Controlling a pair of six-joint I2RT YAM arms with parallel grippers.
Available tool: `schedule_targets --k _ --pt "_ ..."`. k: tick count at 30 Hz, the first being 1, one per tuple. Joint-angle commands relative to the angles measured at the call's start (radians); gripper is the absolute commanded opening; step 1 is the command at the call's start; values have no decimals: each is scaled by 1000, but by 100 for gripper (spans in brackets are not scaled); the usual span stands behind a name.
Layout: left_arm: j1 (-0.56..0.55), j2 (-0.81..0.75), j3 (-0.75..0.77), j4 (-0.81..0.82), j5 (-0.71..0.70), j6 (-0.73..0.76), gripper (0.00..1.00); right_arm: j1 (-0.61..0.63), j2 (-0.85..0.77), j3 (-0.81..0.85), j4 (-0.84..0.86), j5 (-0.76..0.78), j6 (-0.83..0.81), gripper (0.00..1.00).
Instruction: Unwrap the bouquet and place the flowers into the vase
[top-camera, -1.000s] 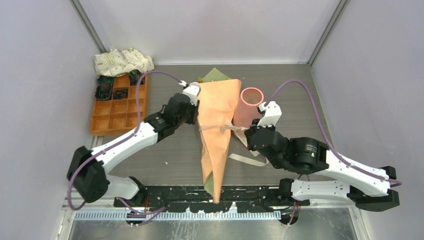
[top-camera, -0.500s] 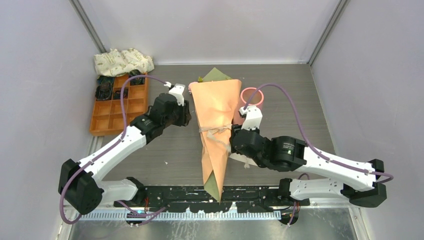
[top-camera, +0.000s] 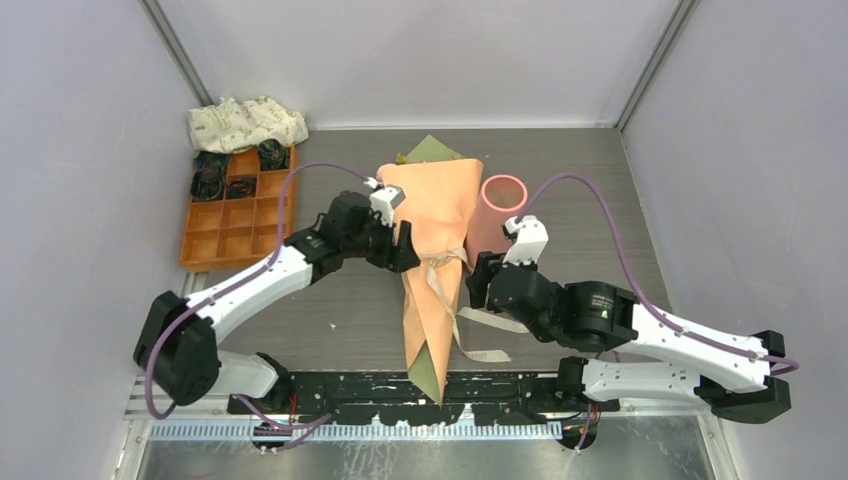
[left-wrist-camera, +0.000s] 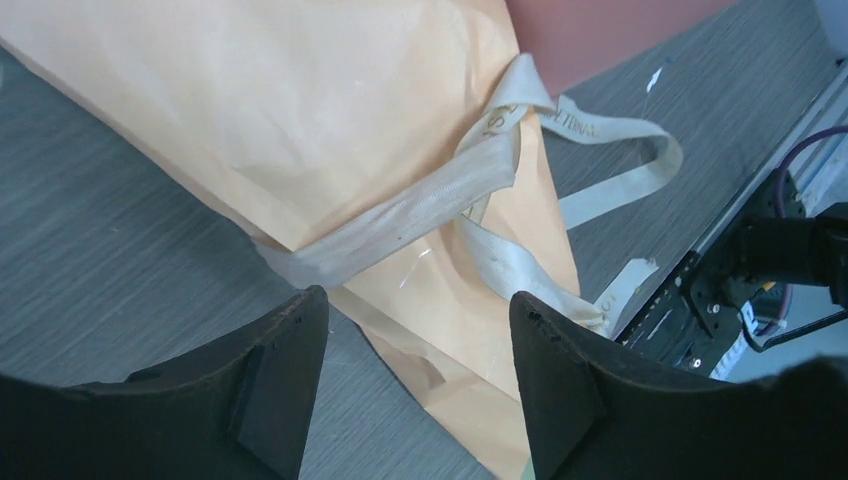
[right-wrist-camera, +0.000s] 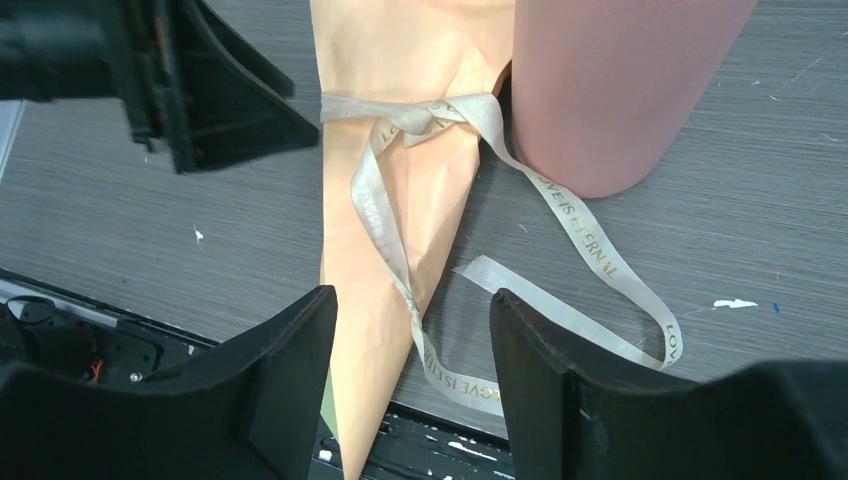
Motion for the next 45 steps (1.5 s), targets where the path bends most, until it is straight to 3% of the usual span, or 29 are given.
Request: schedule_targets --k 1,13,22,25,33,37,40,45 --pt "-47 65 56 40 15 57 69 4 -8 13 39 29 21 63" --pt "-113 189 154 -33 -283 290 71 5 -5 -5 83 8 8 62" --pt "-153 293 187 -16 -362 340 69 5 -15 -9 87 26 4 62" --pt "-176 317 199 4 -396 344 62 5 -19 -12 92 32 2 62" --pt "-210 287 178 97 -526 288 24 4 -20 -16 93 39 3 60" --pt "-209 235 169 78 -696 252 16 4 -23 -26 95 38 5 60" --pt "-204 178 142 60 -921 176 11 5 -21 -37 108 38 6 60" --pt "-131 69 61 21 -980 34 7 4 10 -45 141 26 -5 60"
